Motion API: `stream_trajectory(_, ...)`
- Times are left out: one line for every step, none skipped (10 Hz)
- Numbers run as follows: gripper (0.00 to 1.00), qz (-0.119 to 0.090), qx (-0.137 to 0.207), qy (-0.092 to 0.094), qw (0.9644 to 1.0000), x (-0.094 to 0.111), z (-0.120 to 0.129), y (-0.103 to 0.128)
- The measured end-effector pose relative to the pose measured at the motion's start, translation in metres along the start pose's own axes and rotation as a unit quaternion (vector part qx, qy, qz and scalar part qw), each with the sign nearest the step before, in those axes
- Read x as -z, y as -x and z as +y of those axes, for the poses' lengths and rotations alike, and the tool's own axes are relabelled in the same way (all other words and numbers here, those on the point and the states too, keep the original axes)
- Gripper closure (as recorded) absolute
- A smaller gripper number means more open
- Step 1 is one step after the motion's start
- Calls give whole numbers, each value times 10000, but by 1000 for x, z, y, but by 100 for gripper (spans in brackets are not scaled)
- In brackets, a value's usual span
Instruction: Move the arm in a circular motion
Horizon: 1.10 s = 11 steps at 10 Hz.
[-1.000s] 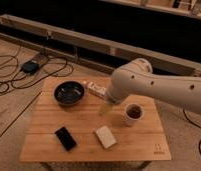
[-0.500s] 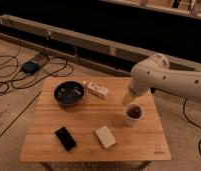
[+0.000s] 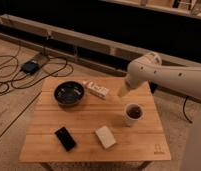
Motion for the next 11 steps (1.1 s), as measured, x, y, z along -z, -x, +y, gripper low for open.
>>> stream_trajectory(20, -67, 75, 28, 9999, -4, 5, 11)
stream_trajectory(20, -135, 157, 51, 9998, -7, 9, 20)
stream_trajectory(20, -225, 268, 80, 9994, -8, 14, 32)
stream_trajectory(20, -277, 339, 100, 9990, -9, 18, 39)
stream_trajectory(20, -344, 436, 149, 9983, -9, 25, 47)
stream_trajectory(20, -402, 523, 216, 9976, -8, 33, 53)
stream_trajectory(20, -446, 608, 298, 9967, -7, 42, 56)
stream_trajectory(20, -471, 671, 366, 9960, -7, 49, 57)
stream_trajectory(20, -508, 767, 468, 9947, -6, 59, 57)
stream_trajectory(20, -516, 775, 474, 9945, -5, 60, 58)
stream_trajectory(20, -514, 775, 476, 9945, -5, 60, 57)
